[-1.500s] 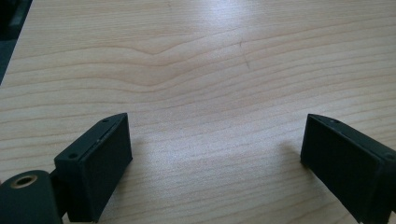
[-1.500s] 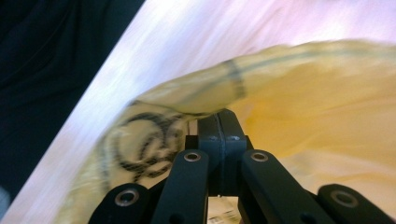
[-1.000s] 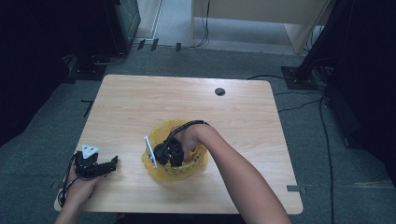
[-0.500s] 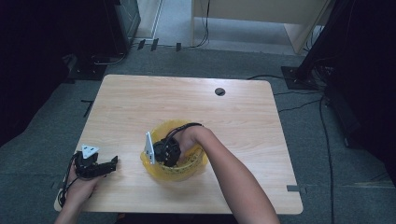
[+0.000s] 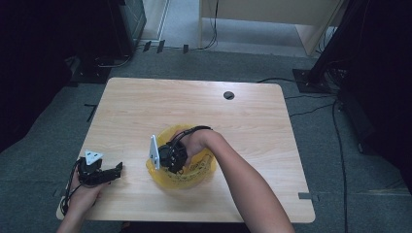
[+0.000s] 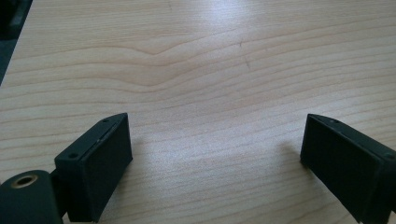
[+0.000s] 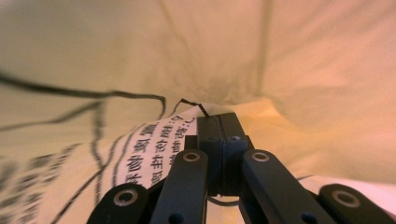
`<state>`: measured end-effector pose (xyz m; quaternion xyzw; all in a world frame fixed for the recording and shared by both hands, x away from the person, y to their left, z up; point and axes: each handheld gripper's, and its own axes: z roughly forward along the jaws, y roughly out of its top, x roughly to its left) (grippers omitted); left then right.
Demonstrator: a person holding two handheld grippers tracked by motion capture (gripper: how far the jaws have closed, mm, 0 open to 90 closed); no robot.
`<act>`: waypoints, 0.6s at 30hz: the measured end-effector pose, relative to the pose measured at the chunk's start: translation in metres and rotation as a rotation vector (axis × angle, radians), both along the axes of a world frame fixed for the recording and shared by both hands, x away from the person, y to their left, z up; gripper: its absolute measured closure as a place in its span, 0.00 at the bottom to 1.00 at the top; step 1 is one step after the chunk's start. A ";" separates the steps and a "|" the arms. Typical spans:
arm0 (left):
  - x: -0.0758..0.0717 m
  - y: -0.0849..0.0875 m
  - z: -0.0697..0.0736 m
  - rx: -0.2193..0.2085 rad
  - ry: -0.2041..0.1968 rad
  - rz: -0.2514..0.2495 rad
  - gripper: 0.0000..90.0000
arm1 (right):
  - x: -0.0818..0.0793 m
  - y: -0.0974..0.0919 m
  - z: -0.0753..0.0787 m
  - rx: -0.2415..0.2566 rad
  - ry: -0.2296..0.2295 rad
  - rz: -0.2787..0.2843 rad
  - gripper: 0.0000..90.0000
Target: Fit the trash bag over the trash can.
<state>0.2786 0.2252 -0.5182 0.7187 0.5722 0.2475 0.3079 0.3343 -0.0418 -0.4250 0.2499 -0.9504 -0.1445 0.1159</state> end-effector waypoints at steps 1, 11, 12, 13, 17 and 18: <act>0.000 0.000 0.000 0.000 0.000 0.000 0.09 | 0.000 -0.001 0.003 0.013 -0.003 0.000 1.00; 0.000 0.000 0.000 0.000 0.000 0.000 0.09 | -0.002 -0.013 0.031 0.089 -0.022 -0.017 1.00; 0.000 0.000 0.000 -0.002 -0.002 0.001 0.09 | -0.003 -0.016 0.036 0.104 -0.029 -0.021 1.00; 0.000 0.000 0.000 -0.002 -0.001 0.001 0.09 | -0.003 -0.018 0.040 0.110 -0.031 -0.024 1.00; 0.000 0.000 0.000 -0.002 -0.002 0.001 0.09 | -0.004 -0.024 0.048 0.145 -0.039 -0.037 1.00; 0.000 0.000 0.000 -0.002 -0.001 0.001 0.09 | -0.003 -0.028 0.053 0.173 -0.041 -0.047 1.00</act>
